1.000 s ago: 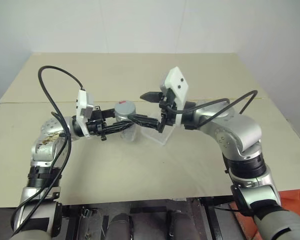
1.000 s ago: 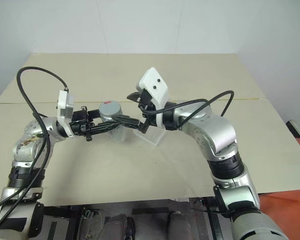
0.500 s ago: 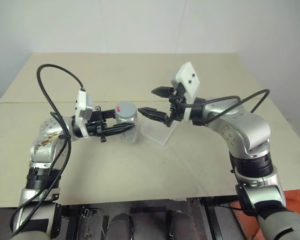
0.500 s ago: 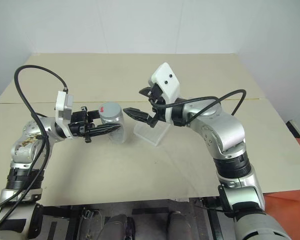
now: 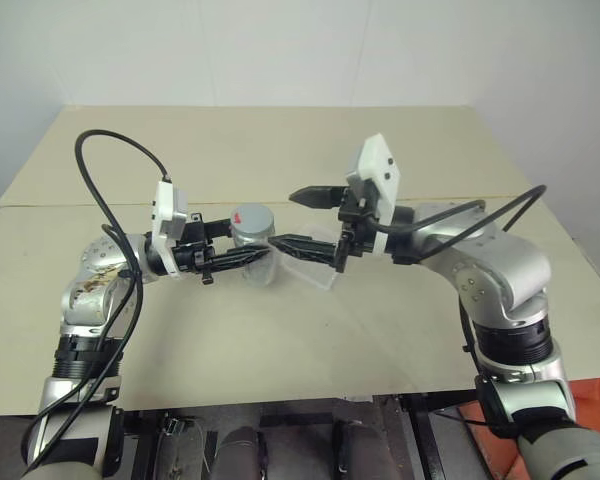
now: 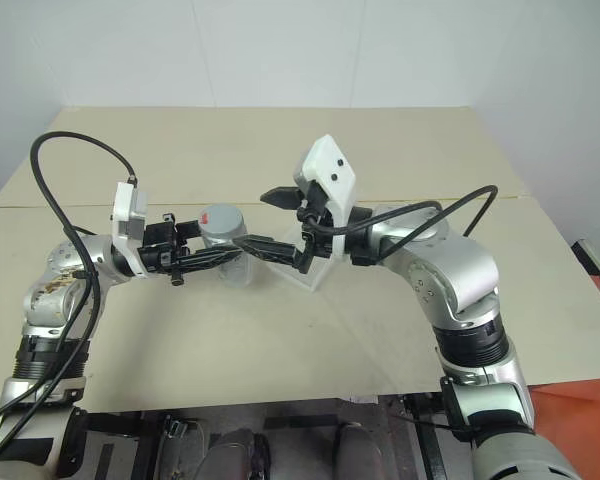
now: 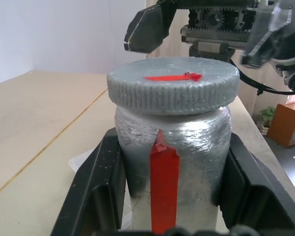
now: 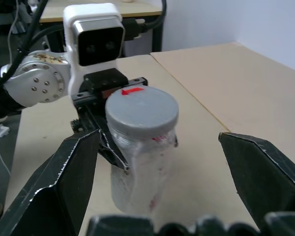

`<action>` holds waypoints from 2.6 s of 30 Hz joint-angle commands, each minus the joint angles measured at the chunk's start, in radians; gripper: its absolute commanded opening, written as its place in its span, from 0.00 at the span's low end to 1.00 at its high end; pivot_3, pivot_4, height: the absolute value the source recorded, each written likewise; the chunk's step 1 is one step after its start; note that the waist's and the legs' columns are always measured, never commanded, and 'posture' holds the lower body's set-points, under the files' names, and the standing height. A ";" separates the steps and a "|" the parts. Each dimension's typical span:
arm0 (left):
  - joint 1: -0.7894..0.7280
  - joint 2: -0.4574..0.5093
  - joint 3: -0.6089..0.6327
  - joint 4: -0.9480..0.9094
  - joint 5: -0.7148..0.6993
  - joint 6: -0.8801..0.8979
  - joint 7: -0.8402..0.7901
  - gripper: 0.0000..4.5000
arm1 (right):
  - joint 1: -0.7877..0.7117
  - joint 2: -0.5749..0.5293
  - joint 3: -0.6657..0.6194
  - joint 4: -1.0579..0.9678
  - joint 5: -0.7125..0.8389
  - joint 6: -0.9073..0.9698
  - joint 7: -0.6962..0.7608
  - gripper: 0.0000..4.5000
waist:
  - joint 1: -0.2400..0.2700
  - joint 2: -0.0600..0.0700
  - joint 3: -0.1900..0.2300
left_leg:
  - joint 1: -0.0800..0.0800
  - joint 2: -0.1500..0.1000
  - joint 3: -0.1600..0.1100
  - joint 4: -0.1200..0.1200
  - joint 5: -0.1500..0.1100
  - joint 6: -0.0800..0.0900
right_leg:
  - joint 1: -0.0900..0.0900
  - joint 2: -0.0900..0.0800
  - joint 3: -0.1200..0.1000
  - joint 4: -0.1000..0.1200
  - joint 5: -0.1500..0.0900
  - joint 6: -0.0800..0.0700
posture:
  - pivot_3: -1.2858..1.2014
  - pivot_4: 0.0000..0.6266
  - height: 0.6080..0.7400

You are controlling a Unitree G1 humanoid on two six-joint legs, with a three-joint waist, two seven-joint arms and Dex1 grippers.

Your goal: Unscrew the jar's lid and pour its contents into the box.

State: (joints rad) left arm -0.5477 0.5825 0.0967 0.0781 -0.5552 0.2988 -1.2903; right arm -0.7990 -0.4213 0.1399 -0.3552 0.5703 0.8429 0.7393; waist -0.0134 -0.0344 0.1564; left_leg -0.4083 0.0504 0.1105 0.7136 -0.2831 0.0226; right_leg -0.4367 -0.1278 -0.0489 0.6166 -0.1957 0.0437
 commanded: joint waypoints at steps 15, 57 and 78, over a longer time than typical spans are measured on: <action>0.000 0.002 0.010 -0.046 -0.026 0.002 0.000 0.46 | -0.092 0.105 0.045 0.047 -0.059 -0.030 -0.059 1.00 | 0.000 0.000 0.000 | 0.000 0.000 0.000 0.000 0.000 0.000 | 0.000 0.000 0.000 0.000 0.000 0.000 | 0.52 0.24 1.00; 0.005 0.005 0.014 -0.054 -0.028 0.004 -0.001 0.46 | -0.073 0.095 0.038 0.059 -0.074 -0.016 -0.044 1.00 | 0.000 0.000 0.000 | 0.000 0.000 0.000 0.000 0.000 0.000 | 0.000 0.000 0.000 0.000 0.000 0.000 | 0.52 0.24 1.00; 0.002 0.027 0.019 -0.060 -0.035 0.018 -0.004 0.46 | -0.029 0.065 0.013 0.010 -0.028 -0.013 -0.017 1.00 | 0.000 0.000 0.000 | 0.000 0.000 0.000 0.000 0.000 0.000 | 0.000 0.000 0.000 0.000 0.000 0.000 | 0.52 0.24 1.00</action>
State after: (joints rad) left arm -0.5391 0.5983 0.0962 0.0550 -0.5624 0.3128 -1.2892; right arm -0.8211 -0.3497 0.1826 -0.3020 0.5194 0.8391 0.7133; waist -0.0134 -0.0343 0.1564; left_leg -0.4082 0.0505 0.1105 0.7135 -0.2831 0.0225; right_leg -0.4367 -0.1278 -0.0491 0.6166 -0.1957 0.0437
